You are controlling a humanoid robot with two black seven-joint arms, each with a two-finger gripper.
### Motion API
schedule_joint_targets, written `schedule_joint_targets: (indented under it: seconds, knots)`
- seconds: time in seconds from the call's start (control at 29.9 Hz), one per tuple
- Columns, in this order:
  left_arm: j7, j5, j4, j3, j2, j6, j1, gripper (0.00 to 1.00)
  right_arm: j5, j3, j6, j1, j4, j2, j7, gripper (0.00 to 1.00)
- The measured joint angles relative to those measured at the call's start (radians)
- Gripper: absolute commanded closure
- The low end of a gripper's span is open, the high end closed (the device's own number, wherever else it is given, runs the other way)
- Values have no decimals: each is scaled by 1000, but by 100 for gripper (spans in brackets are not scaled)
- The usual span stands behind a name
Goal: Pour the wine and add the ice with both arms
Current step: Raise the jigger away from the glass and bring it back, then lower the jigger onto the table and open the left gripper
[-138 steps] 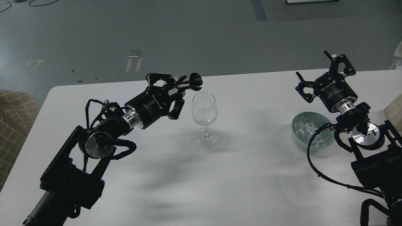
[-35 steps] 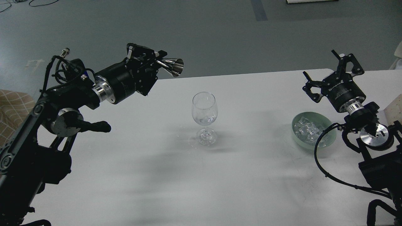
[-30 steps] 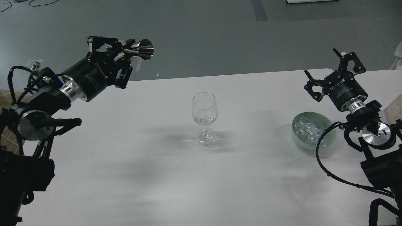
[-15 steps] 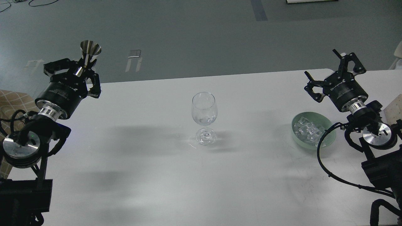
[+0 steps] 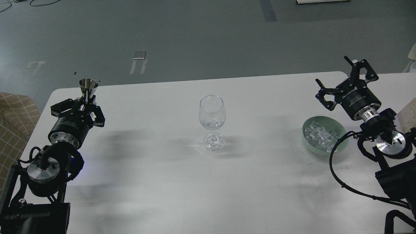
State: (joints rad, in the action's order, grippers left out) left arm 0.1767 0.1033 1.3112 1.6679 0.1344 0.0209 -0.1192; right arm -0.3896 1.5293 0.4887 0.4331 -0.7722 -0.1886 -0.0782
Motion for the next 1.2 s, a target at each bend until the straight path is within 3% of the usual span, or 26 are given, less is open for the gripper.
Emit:
schedule_joint_targets:
  seconds: [0.53,0.77,1.2]
  knots:
    - [-62,-88,-211,-4,-16,-58,-47,73,-6,-2,0,-10,-7,6,-2,0]
    - [-64,-94,-266,-13,-14,-107,-54,73,-6,-2,0,-16,-12,6,-2,0]
    - [-51,-93,-274,-17,-9,-111,-53,66,-6,-2,0,-19,-9,20,0,0]
